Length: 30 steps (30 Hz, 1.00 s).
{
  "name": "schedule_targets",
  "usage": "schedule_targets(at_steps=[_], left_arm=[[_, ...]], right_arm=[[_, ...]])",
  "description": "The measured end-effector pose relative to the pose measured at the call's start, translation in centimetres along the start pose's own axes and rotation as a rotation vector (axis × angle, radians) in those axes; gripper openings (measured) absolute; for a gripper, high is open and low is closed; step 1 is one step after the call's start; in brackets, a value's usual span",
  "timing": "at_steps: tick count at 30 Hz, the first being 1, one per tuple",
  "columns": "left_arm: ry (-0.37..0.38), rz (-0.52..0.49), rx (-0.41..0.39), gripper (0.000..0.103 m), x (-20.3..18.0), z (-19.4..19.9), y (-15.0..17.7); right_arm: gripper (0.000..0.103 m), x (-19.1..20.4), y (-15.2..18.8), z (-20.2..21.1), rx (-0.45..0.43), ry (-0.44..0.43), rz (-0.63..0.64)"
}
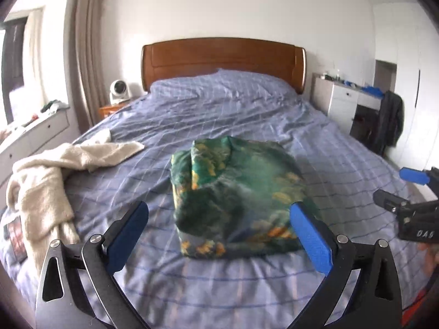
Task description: Fold large clothes
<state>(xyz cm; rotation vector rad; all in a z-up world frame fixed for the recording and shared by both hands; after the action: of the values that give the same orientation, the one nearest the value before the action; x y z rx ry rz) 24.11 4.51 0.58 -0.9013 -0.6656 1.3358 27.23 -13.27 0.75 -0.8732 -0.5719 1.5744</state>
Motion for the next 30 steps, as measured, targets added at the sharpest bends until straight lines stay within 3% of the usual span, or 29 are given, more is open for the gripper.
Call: schedule_targets(at_steps=[7, 15, 23, 30], left_arm=[[-0.066, 0.013, 0.021, 0.103, -1.0, 1.7, 2.0], [-0.114, 0.122, 0.096, 0.103, -1.1, 4.9, 4.7], [-0.124, 0.089, 0.189, 0.102, -1.1, 7.1, 7.5], [-0.119, 0.076, 0.183, 0.102, -1.2, 8.0, 7.7]], right_arm=[[0.094, 0.1, 1.8, 3.0, -0.029, 0.043, 0.029], [0.094, 0.7, 4.8, 5.8, 0.009, 0.005, 0.007], [0.094, 2.1, 8.1, 8.2, 0.083, -0.025, 0.012], [0.094, 2.8, 8.4, 9.0, 0.078, -0.028, 0.027]])
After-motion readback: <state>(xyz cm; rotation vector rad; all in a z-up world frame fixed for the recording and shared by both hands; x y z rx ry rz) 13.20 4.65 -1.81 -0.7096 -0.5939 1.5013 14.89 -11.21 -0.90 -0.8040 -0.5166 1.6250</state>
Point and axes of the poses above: each gripper's, at about its wrist camera, not at the fingertips, and z roughly against the way its jaws point, x to its left, y to its underside, the point moved 4 cm from there along -z, roughly the way its jaws point, and after that the axes turned 6 degrees about y, right-handed, at the moved point
